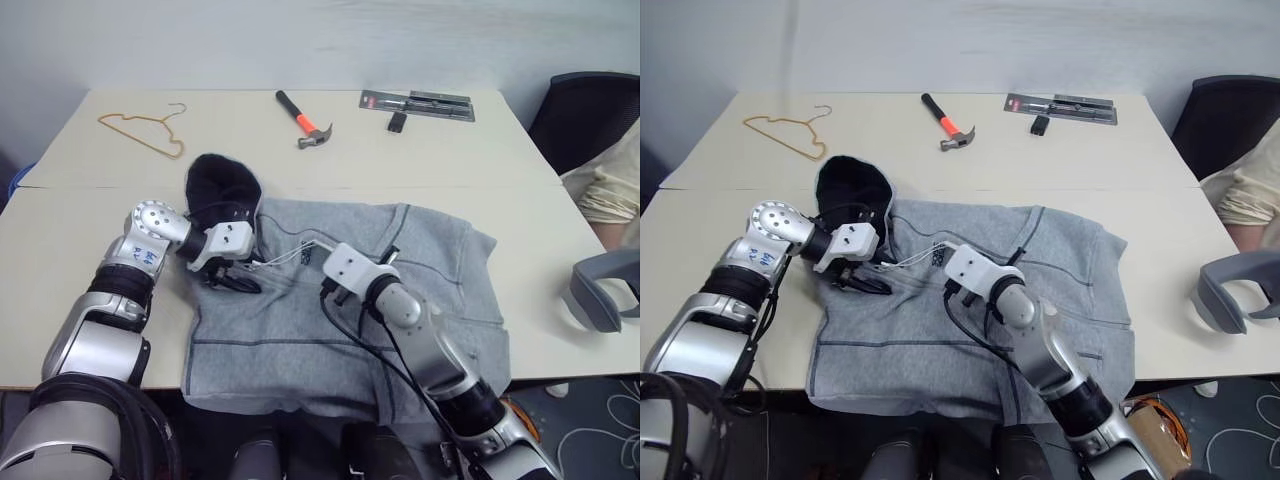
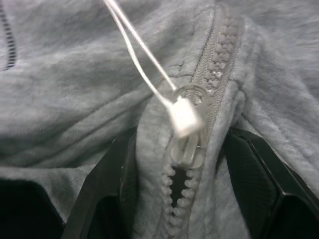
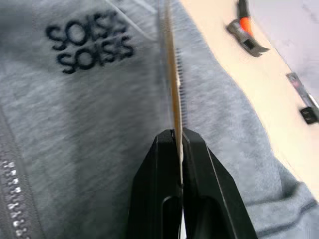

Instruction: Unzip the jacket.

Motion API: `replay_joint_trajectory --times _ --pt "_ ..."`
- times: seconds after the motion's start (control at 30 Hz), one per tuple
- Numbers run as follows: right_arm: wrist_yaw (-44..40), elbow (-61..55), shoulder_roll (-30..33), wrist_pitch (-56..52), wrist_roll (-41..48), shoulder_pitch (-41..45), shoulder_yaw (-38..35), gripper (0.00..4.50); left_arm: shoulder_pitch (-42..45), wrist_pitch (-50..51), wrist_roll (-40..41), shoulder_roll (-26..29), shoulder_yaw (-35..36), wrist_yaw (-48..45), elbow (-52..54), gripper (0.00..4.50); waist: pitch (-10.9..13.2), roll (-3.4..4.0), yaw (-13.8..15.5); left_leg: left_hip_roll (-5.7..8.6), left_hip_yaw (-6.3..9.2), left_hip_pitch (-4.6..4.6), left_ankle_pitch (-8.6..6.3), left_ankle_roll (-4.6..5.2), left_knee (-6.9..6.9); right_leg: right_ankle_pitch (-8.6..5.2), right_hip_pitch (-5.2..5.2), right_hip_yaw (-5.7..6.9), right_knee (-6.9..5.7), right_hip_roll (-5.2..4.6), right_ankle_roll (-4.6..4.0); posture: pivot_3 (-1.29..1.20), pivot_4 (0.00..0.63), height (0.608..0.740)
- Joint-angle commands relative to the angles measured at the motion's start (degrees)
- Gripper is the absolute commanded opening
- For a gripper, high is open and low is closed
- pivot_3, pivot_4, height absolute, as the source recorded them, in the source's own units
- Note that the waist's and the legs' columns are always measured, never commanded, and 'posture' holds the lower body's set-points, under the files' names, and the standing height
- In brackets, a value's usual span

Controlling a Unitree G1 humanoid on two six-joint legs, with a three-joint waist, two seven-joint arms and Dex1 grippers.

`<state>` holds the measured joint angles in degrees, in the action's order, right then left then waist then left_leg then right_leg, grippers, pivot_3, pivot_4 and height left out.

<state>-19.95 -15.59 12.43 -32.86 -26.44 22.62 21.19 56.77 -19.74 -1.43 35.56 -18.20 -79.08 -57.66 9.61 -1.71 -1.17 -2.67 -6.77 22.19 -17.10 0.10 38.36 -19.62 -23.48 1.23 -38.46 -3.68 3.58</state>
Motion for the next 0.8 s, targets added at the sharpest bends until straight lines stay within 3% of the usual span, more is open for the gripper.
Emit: replay_joint_trajectory --times 0.03,0.23,0.33,0.47,0.8 --pt "0.5 -7.4 1.0 -0.7 0.8 -0.5 -5.2 0.14 -1.3 -1.2 -5.3 -1.9 -1.0 7.2 -6.3 2.62 -0.1 0.04 0.4 0.03 0.02 -0.06 -0.01 0.09 0.00 0.02 0.09 0.01 0.01 -0.03 0.03 0.00 0.150 0.740" --pt "-0.9 -15.1 5.1 -2.3 1.4 -4.0 -11.8 0.14 -0.9 -2.1 -7.6 -1.3 -1.0 11.0 -11.0 2.62 -0.3 0.07 1.1 0.11 0.13 -0.38 -0.12 0.39 -0.06 0.10 0.48 0.07 0.06 -0.08 0.07 0.00 0.150 0.740" --pt "-0.5 -17.7 5.5 -4.0 2.1 -6.0 -14.3 0.14 -0.7 -2.6 -8.4 -0.7 -1.1 12.1 -12.2 2.62 -0.4 0.09 1.0 0.09 0.12 -0.99 -0.15 0.41 -0.33 0.10 1.07 0.09 0.35 -0.06 0.06 0.00 0.150 0.740" --pt "0.0 -20.7 6.0 -6.1 3.1 -9.0 -18.7 0.14 -0.3 -2.5 -8.9 0.0 -0.8 13.4 -13.3 2.62 -0.4 0.14 1.0 0.06 0.12 -0.99 -0.16 0.40 -0.36 0.10 1.06 0.07 0.35 -0.05 0.05 0.00 0.150 0.740" --pt "-0.8 -20.9 8.6 -11.0 12.6 -9.1 -41.4 0.14 -0.8 -2.0 -9.6 2.6 -0.3 16.0 -14.4 2.62 -0.5 0.33 -0.2 -0.04 0.10 -1.08 -0.19 0.34 -0.52 0.08 1.04 0.03 0.39 0.05 -0.02 0.00 0.150 0.740"
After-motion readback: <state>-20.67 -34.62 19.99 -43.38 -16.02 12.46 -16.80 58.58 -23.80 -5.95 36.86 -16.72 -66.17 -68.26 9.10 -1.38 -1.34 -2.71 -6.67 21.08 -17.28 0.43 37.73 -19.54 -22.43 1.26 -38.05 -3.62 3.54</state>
